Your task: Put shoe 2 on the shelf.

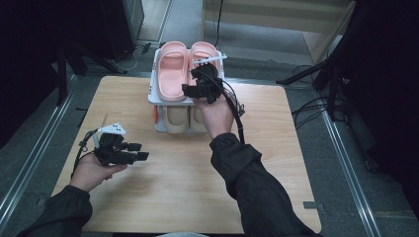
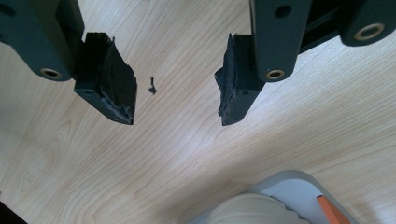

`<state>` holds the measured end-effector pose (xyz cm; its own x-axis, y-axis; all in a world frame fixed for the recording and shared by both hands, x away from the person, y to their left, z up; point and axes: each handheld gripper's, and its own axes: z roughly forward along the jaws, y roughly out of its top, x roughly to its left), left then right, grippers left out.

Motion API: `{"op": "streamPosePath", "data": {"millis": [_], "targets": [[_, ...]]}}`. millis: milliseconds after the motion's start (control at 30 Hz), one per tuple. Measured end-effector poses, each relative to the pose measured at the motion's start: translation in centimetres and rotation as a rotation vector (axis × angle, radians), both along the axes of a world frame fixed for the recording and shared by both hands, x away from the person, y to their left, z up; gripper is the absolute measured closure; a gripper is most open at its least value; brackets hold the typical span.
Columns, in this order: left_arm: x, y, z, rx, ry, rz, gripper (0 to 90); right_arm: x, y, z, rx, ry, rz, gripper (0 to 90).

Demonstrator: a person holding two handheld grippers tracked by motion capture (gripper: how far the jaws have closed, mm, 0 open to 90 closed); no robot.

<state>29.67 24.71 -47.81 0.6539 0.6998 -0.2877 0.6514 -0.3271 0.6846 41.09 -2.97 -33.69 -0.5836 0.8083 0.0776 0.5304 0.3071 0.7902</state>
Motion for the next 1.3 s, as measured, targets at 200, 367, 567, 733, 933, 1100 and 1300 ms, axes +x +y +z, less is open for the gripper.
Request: {"op": "streamPosePath", "data": {"millis": [200, 367, 567, 733, 933, 1100, 1300], "targets": [[-0.2, 0.1, -0.1, 0.004, 0.001, 0.001, 44.7, -2.8, -1.6, -0.6, 0.011, -0.028, 0.067, 55.0], [-0.3, 0.3, -0.2, 0.002, 0.005, 0.020, 44.6, -4.9, -2.9, -1.5, 0.052, -0.025, 0.122, 55.5], [-0.6, 0.2, -0.4, 0.011, 0.014, 0.023, 44.6, -7.4, -4.6, -4.1, 0.053, -0.049, 0.229, 54.5], [-0.8, -0.2, -0.5, 0.008, 0.009, 0.023, 44.0, -8.7, -5.6, -5.9, 0.045, -0.026, 0.264, 53.0], [-0.6, -1.0, -0.6, 0.002, 0.010, 0.006, 43.1, -10.3, -7.1, -7.6, 0.054, -0.001, 0.309, 52.9], [-0.5, -1.8, -0.5, 0.003, 0.002, -0.007, 42.3, -11.5, -8.2, -9.2, 0.013, -0.020, 0.347, 52.2], [-1.0, -2.7, -0.4, 0.014, -0.002, -0.054, 41.3, -12.8, -9.7, -10.1, 0.057, -0.024, 0.350, 50.8]]}}
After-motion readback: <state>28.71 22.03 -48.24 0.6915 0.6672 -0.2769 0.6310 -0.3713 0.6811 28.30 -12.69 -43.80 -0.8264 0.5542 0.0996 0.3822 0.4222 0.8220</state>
